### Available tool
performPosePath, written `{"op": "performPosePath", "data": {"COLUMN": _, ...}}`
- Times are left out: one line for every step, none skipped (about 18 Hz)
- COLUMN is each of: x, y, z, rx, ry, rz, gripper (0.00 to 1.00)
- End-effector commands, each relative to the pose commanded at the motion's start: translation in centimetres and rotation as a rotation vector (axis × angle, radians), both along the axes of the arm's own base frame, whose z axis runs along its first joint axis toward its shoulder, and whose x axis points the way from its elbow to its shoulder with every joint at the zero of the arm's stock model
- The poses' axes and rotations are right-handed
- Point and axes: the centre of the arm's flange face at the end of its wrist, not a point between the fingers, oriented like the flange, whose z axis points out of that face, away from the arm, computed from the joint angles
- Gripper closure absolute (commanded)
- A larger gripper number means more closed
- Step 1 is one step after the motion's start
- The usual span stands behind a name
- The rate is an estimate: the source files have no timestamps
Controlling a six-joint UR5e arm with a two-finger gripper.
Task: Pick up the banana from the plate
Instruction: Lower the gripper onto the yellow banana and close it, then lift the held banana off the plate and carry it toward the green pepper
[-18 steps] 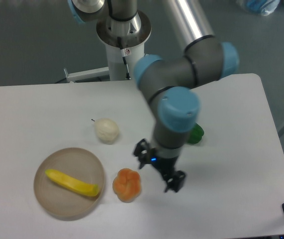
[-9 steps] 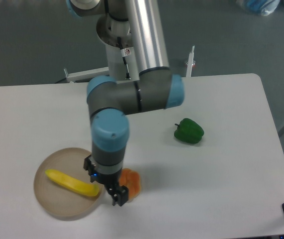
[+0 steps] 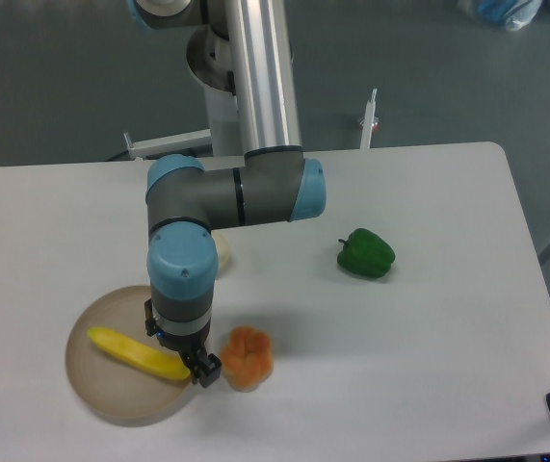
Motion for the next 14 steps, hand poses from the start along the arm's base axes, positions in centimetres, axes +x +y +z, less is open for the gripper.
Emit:
{"op": "performPosePath", "data": {"x": 0.0, "y": 0.0, "z": 0.2, "rx": 0.004, "ry": 0.002, "rz": -0.001, "gripper": 0.85}}
{"op": "performPosePath", "data": {"x": 0.0, "y": 0.1, "z": 0.5, "rx": 0.009, "ry": 0.002, "rz": -0.003, "gripper": 0.93}}
{"op": "performPosePath", "data": {"x": 0.0, "y": 0.0, "z": 0.7, "rx": 0.012, "ry": 0.004, "rz": -0.005, "gripper": 1.00}}
{"op": "performPosePath", "data": {"x": -0.1, "y": 0.0, "z": 0.9, "rx": 0.015, "ry": 0.005, "rz": -0.003, "gripper": 1.00}}
{"op": "performPosePath", "data": {"x": -0.1, "y": 0.1, "z": 1.1, "rx": 0.020, "ry": 0.007, "rz": -0.005, "gripper": 1.00}}
{"op": "performPosePath", "data": {"x": -0.3, "y": 0.2, "z": 1.7, "rx": 0.029, "ry": 0.009, "rz": -0.003, "gripper": 1.00}}
{"op": "performPosePath", "data": {"x": -0.3, "y": 0.2, "z": 1.8, "rx": 0.031, "ry": 0.008, "rz": -0.005, "gripper": 1.00}}
{"op": "performPosePath", "data": {"x": -0.4, "y": 0.2, "z": 2.2, "rx": 0.035, "ry": 0.010, "rz": -0.003, "gripper": 1.00}}
{"op": "performPosePath", "data": {"x": -0.7, "y": -0.1, "z": 3.3, "rx": 0.048, "ry": 0.012, "rz": 0.002, "gripper": 1.00}}
{"op": "performPosePath", "data": {"x": -1.0, "y": -0.3, "z": 4.1, "rx": 0.057, "ry": 0.013, "rz": 0.007, "gripper": 1.00}}
{"op": "performPosePath", "data": {"x": -2.1, "y": -0.7, "z": 5.0, "rx": 0.066, "ry": 0.014, "rz": 0.017, "gripper": 1.00}}
{"op": "performPosePath", "data": {"x": -2.7, "y": -1.1, "z": 6.3, "rx": 0.084, "ry": 0.015, "rz": 0.019, "gripper": 1.00}}
{"op": "performPosePath", "data": {"x": -3.2, "y": -1.5, "z": 7.4, "rx": 0.107, "ry": 0.001, "rz": 0.020, "gripper": 1.00}}
{"op": "performPosePath", "data": {"x": -4.2, "y": -1.9, "z": 8.5, "rx": 0.133, "ry": -0.017, "rz": 0.031, "gripper": 1.00}}
